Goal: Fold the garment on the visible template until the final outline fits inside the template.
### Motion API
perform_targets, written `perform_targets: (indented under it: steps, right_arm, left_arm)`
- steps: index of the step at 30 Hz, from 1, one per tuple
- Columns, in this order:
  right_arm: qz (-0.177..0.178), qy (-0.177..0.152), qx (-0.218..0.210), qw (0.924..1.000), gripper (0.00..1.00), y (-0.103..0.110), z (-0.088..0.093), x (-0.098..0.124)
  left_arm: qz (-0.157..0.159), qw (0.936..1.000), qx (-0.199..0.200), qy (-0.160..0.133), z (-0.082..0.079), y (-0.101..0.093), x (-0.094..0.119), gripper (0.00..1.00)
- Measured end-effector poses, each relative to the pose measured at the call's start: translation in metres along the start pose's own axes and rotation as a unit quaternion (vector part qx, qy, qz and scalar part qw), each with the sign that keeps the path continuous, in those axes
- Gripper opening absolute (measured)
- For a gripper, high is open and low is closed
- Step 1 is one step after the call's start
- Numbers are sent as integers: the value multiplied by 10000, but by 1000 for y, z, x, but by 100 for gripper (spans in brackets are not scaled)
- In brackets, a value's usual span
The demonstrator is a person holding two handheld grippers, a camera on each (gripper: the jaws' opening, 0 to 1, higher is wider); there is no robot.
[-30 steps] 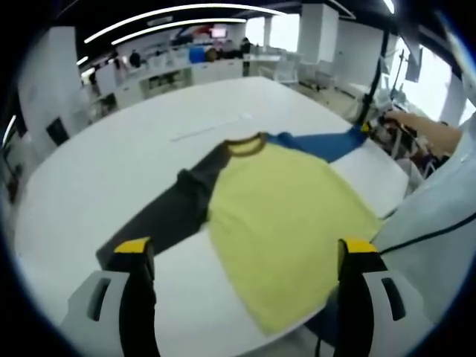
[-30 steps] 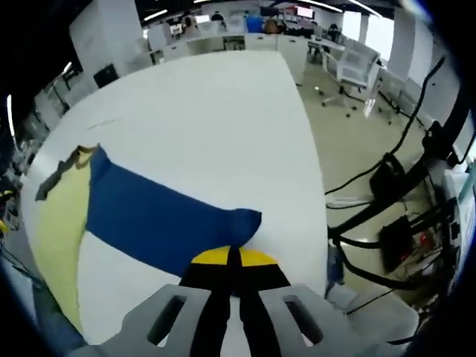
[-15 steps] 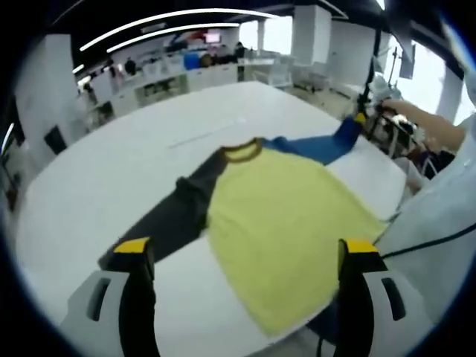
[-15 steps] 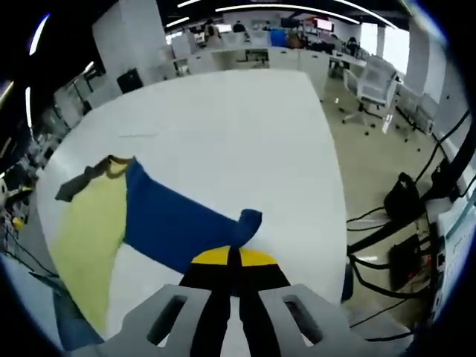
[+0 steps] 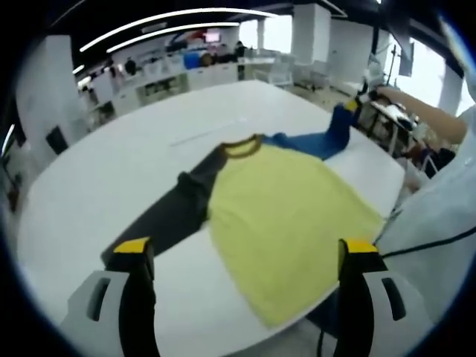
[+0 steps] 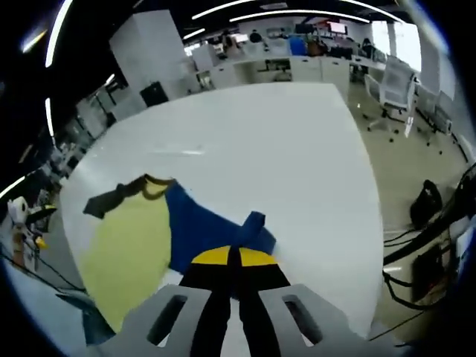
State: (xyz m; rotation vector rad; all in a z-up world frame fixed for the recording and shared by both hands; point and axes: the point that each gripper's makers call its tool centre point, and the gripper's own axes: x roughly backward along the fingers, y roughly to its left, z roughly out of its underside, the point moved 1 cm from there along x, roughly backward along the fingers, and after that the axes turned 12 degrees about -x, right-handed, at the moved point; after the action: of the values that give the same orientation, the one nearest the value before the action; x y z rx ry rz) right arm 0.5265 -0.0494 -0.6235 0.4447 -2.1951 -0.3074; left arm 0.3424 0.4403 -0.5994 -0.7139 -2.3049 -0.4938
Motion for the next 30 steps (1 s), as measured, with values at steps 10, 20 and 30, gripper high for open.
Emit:
perform_targets:
  steps: [10,20,30]
  right_arm:
    - [-493,-62,106,9987,2,48,-13,-13]
    - [-964,-172,190,9950,2,103,-29,-28]
    - [-1302,-151,307,9909,2,145,-36,-45]
  left_arm:
    - [-13,10000,71,-5,9,-1,11,99]
    - [-124,9997,155,-140,13,5,21,99]
    - [-199,9995,161,-195,16,9,27,99]
